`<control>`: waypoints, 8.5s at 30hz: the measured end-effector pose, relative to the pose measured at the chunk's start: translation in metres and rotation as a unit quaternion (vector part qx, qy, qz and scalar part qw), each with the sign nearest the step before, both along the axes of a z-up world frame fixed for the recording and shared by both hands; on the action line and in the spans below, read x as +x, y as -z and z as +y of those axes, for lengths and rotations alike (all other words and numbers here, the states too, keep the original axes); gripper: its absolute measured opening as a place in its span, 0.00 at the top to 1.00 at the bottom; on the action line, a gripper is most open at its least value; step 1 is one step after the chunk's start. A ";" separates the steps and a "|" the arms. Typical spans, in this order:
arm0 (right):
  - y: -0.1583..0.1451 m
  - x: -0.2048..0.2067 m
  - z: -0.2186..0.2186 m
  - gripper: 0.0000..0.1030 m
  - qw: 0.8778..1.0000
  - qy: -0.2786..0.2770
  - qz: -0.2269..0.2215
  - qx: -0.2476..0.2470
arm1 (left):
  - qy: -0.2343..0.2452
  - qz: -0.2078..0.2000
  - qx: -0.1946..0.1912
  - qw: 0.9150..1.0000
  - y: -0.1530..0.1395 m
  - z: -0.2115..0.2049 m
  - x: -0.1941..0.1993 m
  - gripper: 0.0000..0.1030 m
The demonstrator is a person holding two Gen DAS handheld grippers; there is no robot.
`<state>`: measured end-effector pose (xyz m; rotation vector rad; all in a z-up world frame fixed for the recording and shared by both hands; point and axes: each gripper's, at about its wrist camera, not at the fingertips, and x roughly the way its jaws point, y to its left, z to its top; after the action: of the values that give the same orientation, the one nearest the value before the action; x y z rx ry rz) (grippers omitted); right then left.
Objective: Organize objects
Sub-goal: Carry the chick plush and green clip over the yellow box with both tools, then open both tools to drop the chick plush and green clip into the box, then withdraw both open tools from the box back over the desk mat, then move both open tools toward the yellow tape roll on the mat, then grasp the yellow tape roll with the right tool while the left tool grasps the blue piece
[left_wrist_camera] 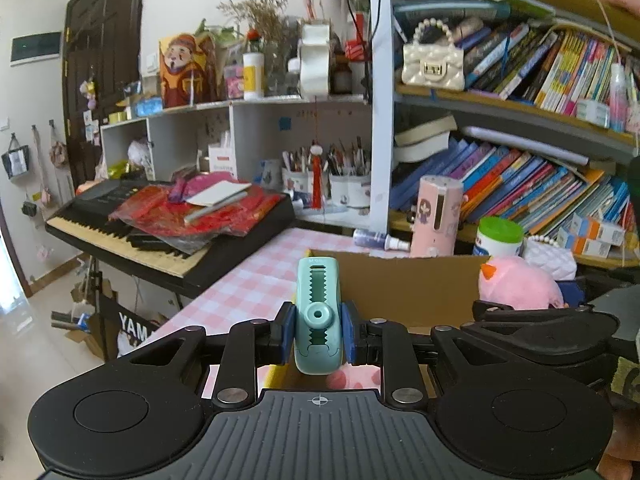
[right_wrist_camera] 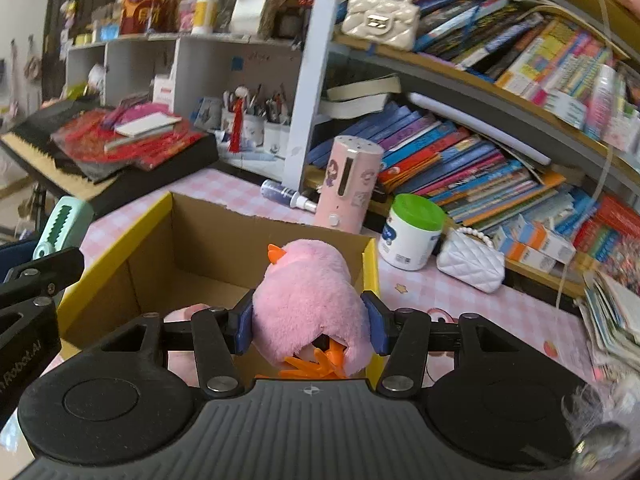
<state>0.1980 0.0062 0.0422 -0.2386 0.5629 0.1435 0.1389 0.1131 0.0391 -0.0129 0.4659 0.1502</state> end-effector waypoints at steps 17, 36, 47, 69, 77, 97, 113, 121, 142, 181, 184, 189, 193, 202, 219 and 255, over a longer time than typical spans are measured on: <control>0.055 0.061 0.011 0.51 0.986 -0.108 0.103 -0.067 | -0.002 0.094 0.004 0.996 0.049 -0.009 0.055 0.78; 0.063 0.069 0.011 0.45 0.980 -0.120 0.142 -0.066 | 0.001 0.103 -0.006 0.995 0.054 -0.011 0.060 0.73; 0.035 0.047 -0.008 0.33 0.993 -0.082 0.079 -0.027 | -0.031 0.045 -0.037 0.998 0.028 -0.001 0.033 0.37; 0.013 -0.049 -0.056 0.14 0.998 0.050 -0.028 -0.002 | -0.037 0.016 -0.024 0.999 0.022 -0.003 -0.052 0.12; 0.036 -0.090 -0.065 0.13 0.997 0.077 0.008 -0.009 | -0.047 0.061 -0.011 0.997 0.041 -0.003 -0.082 0.12; 0.065 -0.167 -0.058 0.00 0.989 0.126 0.056 -0.051 | -0.007 0.131 0.041 0.991 0.061 -0.036 -0.137 0.10; 0.072 -0.207 -0.083 0.00 0.981 0.175 0.064 -0.054 | 0.052 0.134 0.045 0.989 0.066 -0.064 -0.156 0.06; 0.073 -0.209 -0.111 0.00 0.974 0.210 0.069 -0.046 | 0.088 0.131 0.054 0.986 0.066 -0.091 -0.150 0.06; 0.066 -0.159 -0.181 0.00 0.970 0.230 0.069 -0.039 | 0.111 0.124 0.047 0.985 0.061 -0.155 -0.099 0.06; 0.078 -0.063 -0.238 0.00 0.985 0.143 0.089 -0.033 | 0.023 0.145 0.019 0.989 0.070 -0.203 -0.033 0.06; 0.078 -0.058 -0.241 0.00 0.986 0.137 0.089 -0.029 | 0.013 0.143 0.019 0.989 0.069 -0.204 -0.031 0.06; 0.082 -0.048 -0.242 0.00 0.988 0.121 0.095 -0.024 | 0.000 0.147 0.021 0.989 0.071 -0.205 -0.028 0.06; 0.086 -0.037 -0.244 0.00 0.990 0.105 0.095 -0.017 | -0.007 0.150 0.020 0.988 0.073 -0.206 -0.024 0.06; 0.099 0.009 -0.256 0.00 0.994 0.065 0.088 -0.029 | 0.011 0.162 0.009 0.987 0.080 -0.216 -0.016 0.06; 0.119 0.058 -0.246 0.14 0.993 -0.030 0.090 -0.077 | 0.010 0.153 0.008 0.988 0.076 -0.218 -0.020 0.06; 0.061 -0.040 -0.365 0.14 0.985 0.153 0.034 0.067 | 0.134 0.158 -0.029 0.978 0.092 -0.292 0.055 0.23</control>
<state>0.1577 -0.3587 -0.0186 -0.0142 0.6484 -0.1080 0.1944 -0.1787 -0.0525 0.0169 0.7837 -0.1292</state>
